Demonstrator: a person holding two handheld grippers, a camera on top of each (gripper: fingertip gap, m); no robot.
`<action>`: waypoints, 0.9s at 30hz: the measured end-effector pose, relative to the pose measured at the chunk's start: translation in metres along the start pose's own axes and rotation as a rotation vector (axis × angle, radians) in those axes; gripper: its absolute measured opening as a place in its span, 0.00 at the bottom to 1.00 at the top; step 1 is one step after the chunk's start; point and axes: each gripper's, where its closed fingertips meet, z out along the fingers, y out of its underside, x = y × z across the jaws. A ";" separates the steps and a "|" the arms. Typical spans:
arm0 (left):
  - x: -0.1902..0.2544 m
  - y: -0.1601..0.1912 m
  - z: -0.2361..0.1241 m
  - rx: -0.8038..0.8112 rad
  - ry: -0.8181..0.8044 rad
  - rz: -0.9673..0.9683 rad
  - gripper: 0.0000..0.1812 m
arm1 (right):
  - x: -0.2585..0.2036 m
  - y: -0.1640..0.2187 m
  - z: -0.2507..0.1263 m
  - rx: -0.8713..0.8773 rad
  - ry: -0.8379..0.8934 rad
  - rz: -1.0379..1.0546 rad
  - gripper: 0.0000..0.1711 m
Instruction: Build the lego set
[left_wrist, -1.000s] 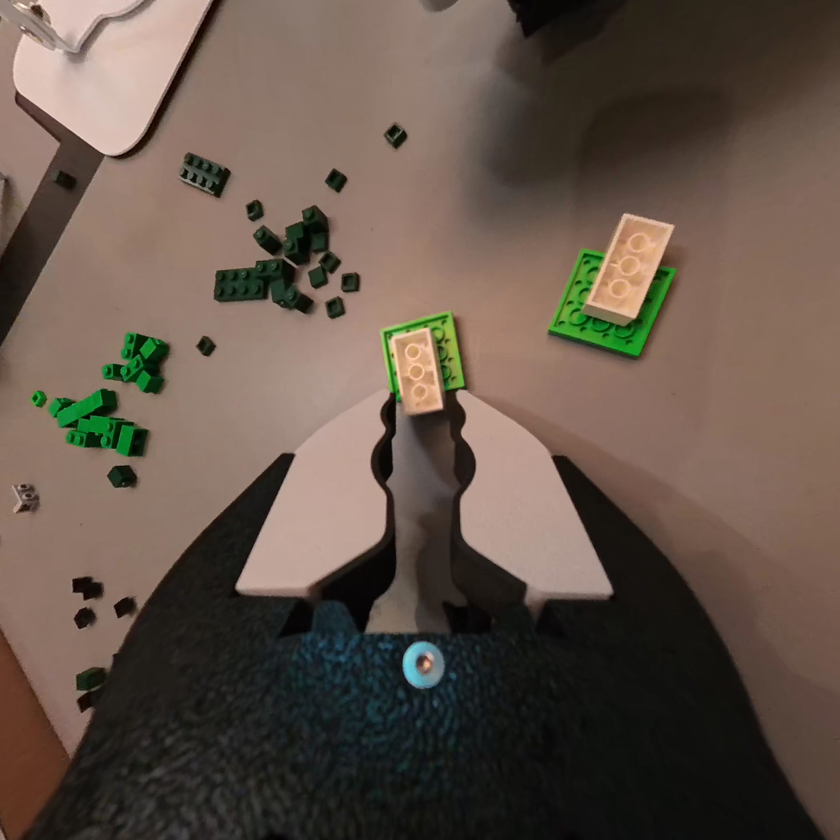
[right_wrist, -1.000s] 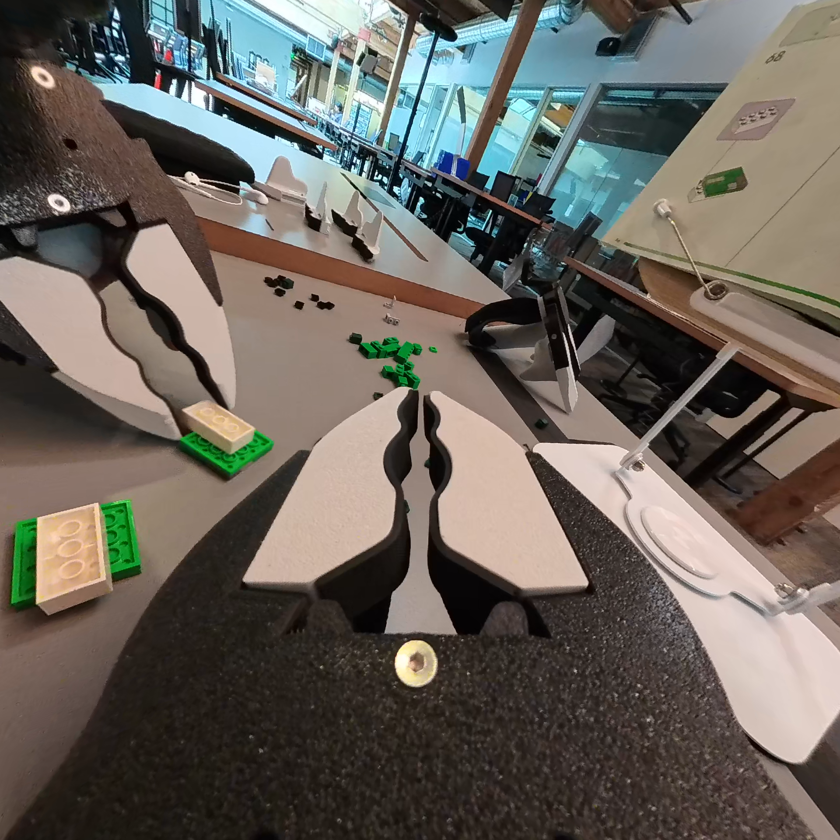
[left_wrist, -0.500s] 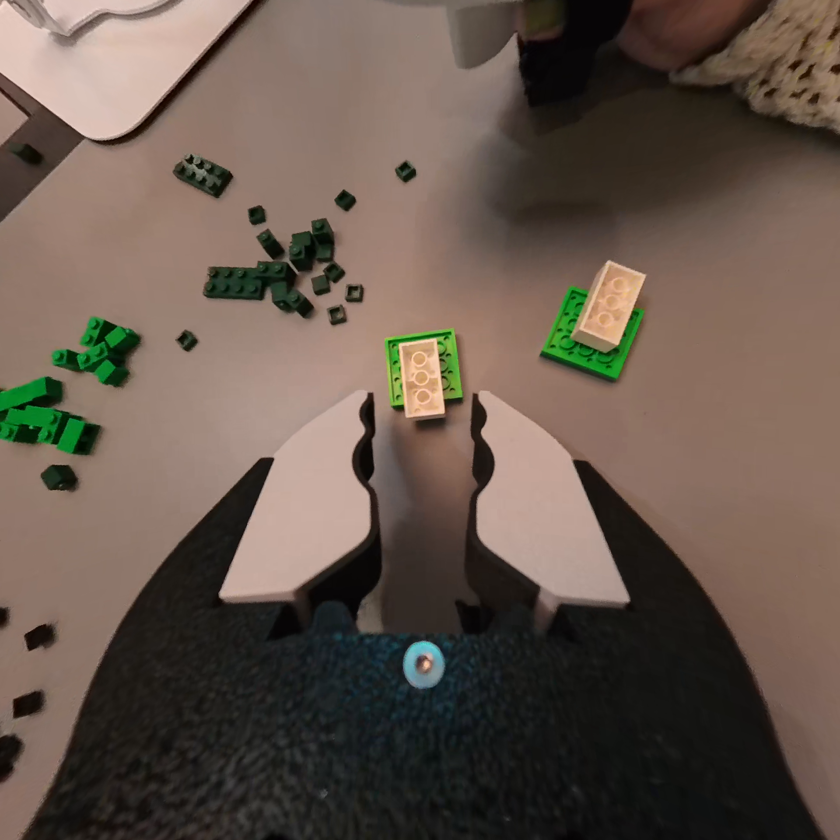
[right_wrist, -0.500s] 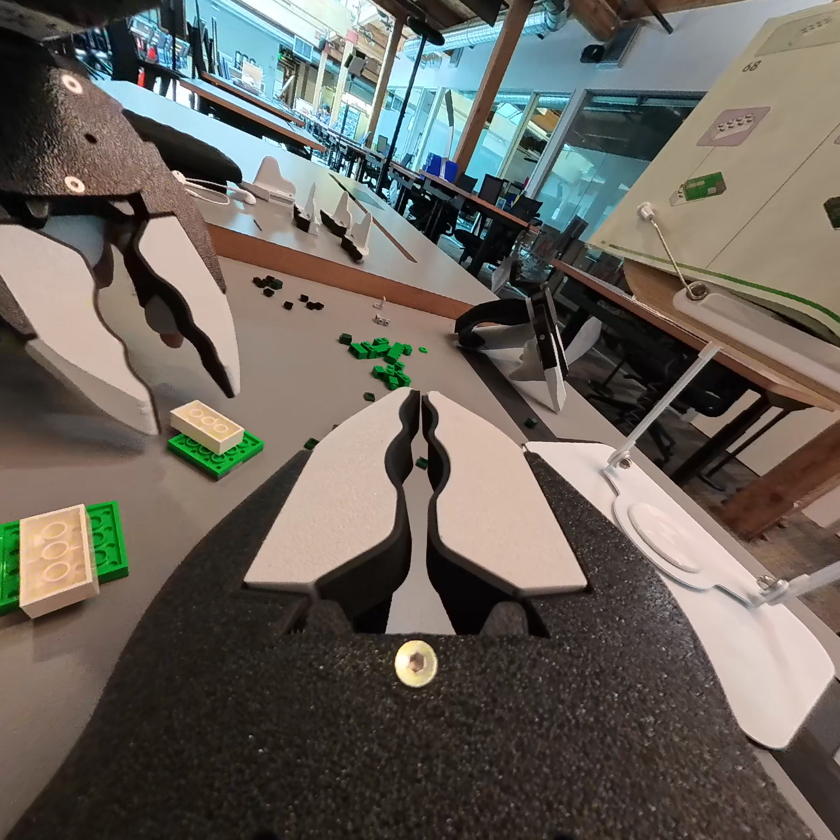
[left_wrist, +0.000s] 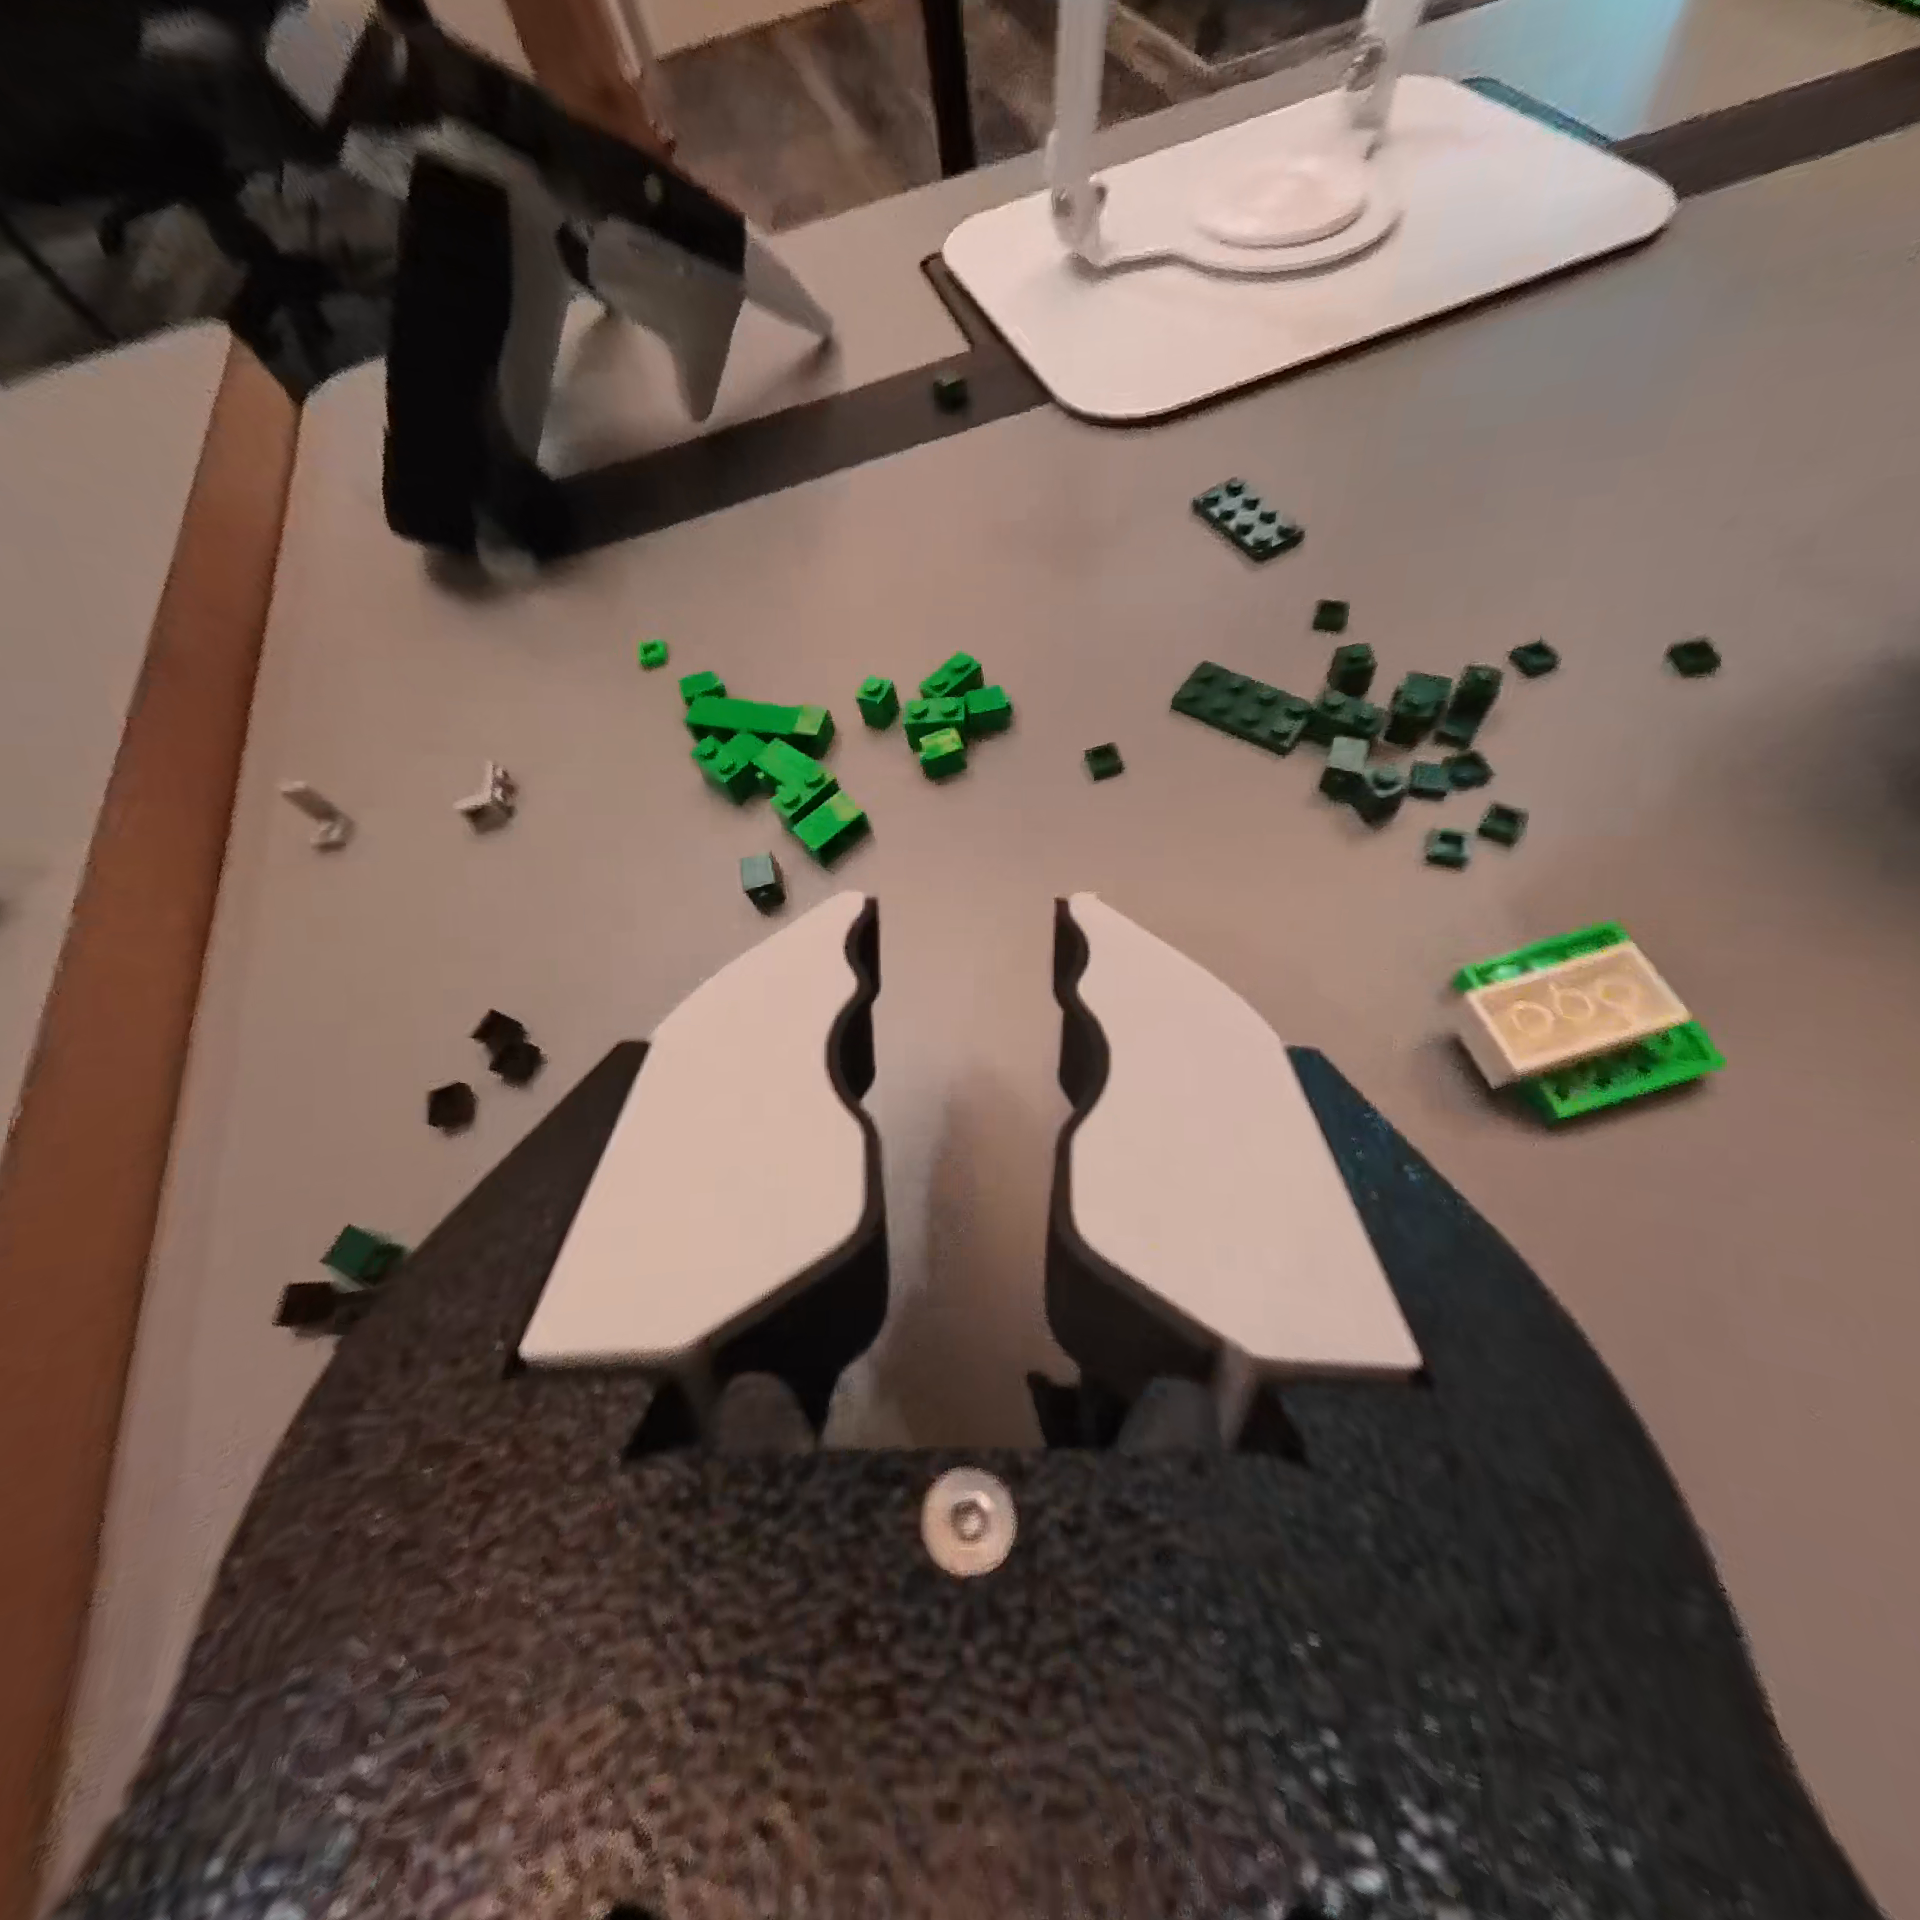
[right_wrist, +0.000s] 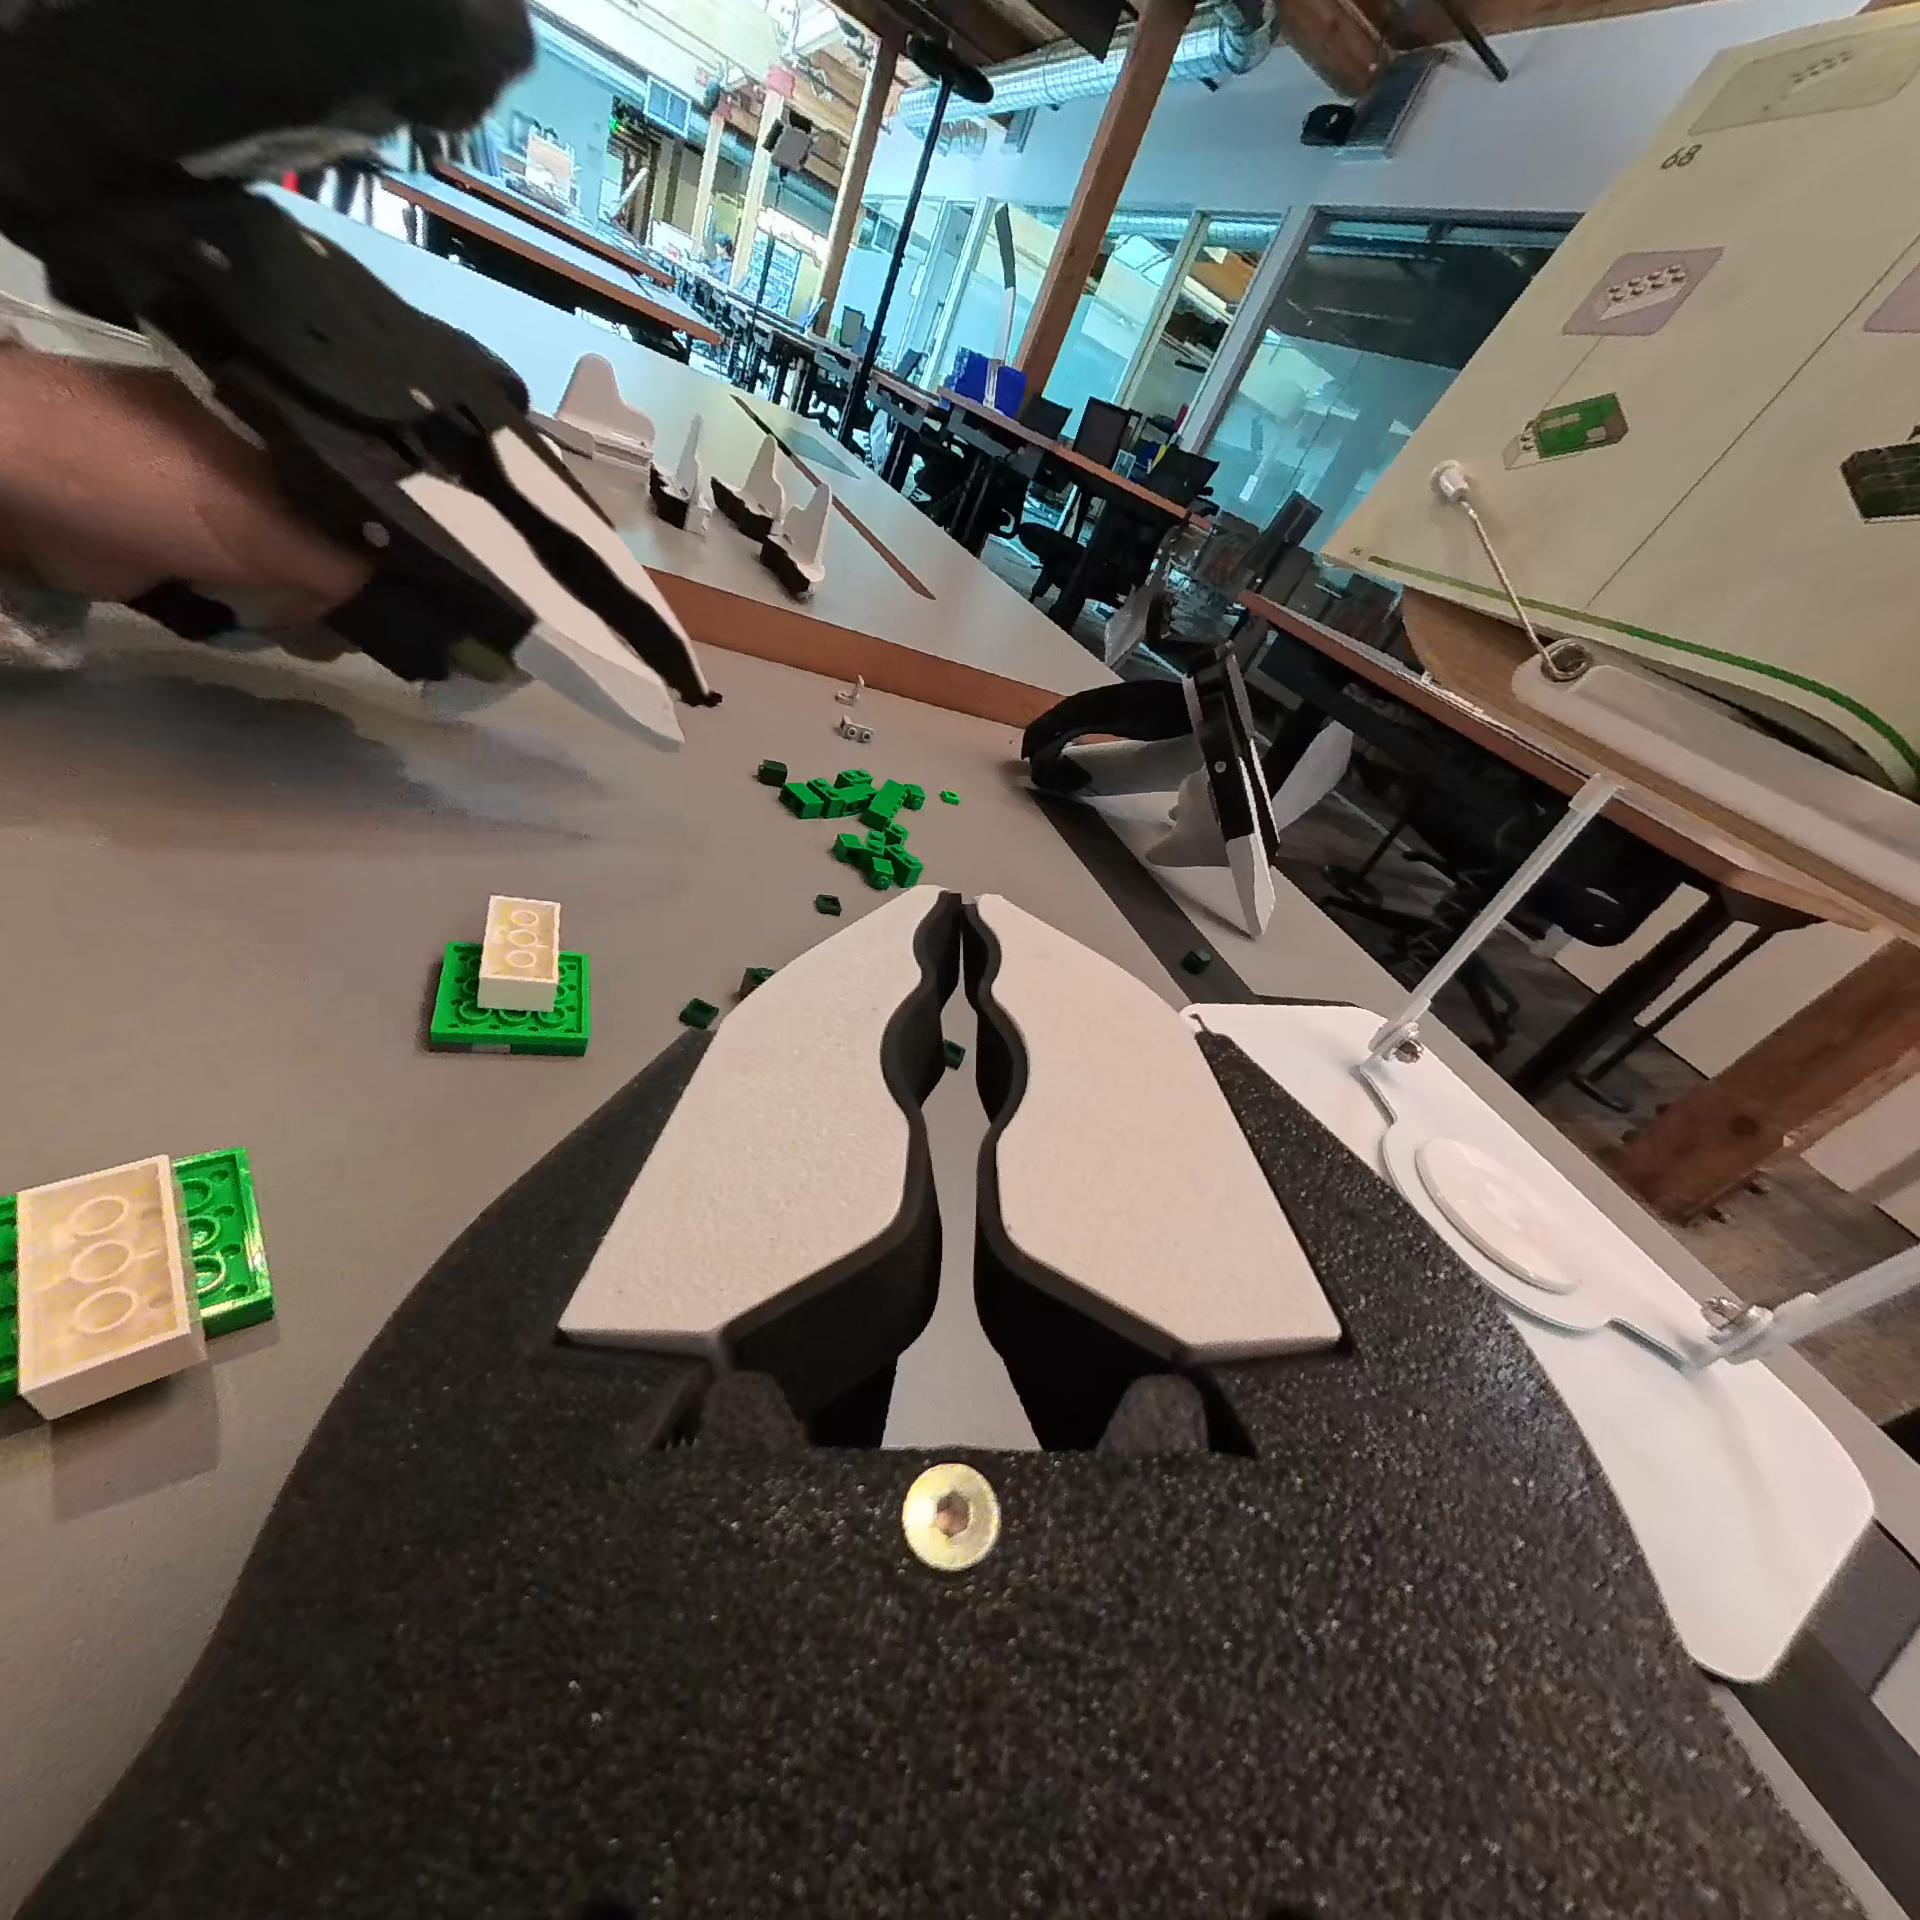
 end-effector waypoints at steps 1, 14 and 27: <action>0.000 0.000 0.004 -0.017 0.007 -0.034 0.17 | 0.000 0.000 0.000 0.002 0.000 0.002 0.00; -0.025 0.009 0.052 -0.168 -0.112 -0.058 0.17 | 0.003 0.001 0.000 0.003 0.002 0.013 0.00; -0.031 -0.003 0.037 -0.050 -0.269 0.158 0.10 | 0.000 0.000 0.000 0.008 0.005 -0.019 0.00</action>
